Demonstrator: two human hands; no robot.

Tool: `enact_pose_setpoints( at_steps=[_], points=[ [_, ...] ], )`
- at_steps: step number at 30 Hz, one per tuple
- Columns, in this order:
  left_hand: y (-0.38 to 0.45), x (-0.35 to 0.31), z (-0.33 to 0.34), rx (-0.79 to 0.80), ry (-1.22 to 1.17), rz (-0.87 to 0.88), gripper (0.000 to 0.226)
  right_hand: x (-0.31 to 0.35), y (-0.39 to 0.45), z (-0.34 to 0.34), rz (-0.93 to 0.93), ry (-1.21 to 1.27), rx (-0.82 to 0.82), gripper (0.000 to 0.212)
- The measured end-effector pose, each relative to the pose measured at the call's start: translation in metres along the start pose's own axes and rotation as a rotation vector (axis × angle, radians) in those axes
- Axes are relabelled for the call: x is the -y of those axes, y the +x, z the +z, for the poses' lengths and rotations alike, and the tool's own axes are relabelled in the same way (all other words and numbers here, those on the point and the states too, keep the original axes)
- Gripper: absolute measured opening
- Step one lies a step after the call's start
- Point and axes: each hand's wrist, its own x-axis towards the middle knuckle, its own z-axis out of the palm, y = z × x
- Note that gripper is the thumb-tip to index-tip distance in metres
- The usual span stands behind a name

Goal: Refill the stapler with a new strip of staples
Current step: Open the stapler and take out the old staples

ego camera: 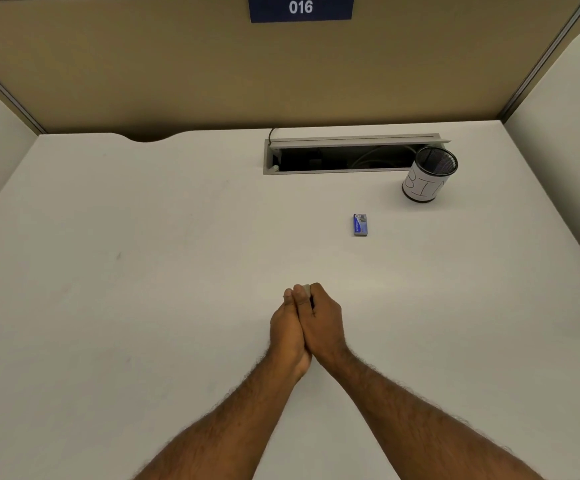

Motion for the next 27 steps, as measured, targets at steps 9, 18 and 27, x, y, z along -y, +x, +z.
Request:
enact_pose_setpoints(
  at_steps=[9, 18, 27],
  points=[
    [0.001, -0.019, 0.006, -0.110, -0.411, -0.200, 0.047, 0.021, 0.008, -0.002, -0.087, 0.124, -0.074, 0.032],
    [0.013, -0.057, -0.019, -0.253, -0.414, -0.083, 0.025, 0.010, 0.025, -0.025, 0.258, 0.475, -0.237, 0.018],
    [0.002, -0.058, -0.039, 0.118, 0.045, -0.442, 0.036, 0.020, 0.045, -0.044, 0.403, 0.855, -0.080, 0.024]
  ],
)
